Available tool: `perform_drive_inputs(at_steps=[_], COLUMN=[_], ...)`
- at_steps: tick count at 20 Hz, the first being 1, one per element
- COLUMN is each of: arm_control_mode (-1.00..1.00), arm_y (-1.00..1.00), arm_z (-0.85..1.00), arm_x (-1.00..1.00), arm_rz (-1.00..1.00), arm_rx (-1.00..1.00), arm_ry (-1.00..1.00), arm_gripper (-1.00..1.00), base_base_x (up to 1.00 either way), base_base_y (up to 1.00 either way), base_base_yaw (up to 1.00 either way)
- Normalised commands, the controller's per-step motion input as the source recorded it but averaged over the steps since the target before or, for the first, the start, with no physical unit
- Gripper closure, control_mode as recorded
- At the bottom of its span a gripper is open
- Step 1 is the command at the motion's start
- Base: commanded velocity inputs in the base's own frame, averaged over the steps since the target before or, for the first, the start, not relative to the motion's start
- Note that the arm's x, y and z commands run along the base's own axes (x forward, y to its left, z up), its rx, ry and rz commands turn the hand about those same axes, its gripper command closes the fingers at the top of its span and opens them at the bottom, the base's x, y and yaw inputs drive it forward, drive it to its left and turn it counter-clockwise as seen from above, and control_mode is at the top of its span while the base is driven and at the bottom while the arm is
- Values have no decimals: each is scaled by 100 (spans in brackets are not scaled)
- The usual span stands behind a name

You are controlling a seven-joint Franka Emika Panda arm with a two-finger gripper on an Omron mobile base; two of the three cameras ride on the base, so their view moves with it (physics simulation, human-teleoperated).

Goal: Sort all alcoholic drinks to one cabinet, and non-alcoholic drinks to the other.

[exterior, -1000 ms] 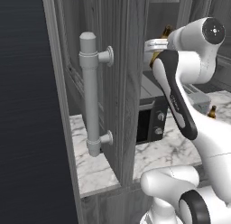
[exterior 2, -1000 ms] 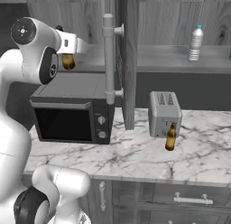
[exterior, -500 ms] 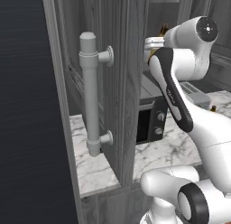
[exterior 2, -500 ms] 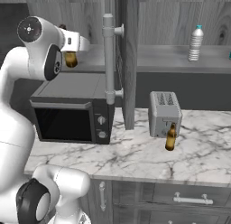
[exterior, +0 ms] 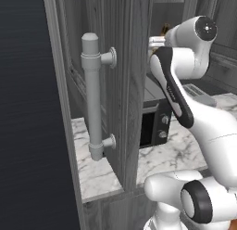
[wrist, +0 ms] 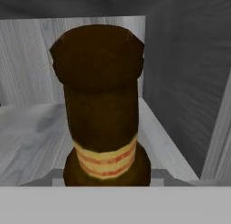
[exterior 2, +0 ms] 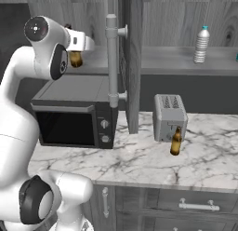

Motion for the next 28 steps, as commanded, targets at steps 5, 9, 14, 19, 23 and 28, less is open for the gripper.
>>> perform_drive_inputs(at_steps=[5, 9, 14, 19, 23, 28], arm_control_mode=[-100, -100, -100, -100, -100, -100], arm_y=[0, 0, 0, 0, 0, 0], arm_z=[0, 0, 0, -2, -1, -6], arm_x=[23, 22, 18, 18, 16, 15], arm_rz=[-1, -1, -2, -2, -2, -2], arm_rx=[0, 0, 0, 0, 0, 0], arm_ry=[0, 0, 0, 0, 0, 0], arm_gripper=[100, 100, 100, 100, 100, 100], base_base_x=[0, 0, 0, 0, 0, 0], base_base_y=[0, 0, 0, 0, 0, 0], base_base_yaw=[0, 0, 0, 0, 0, 0])
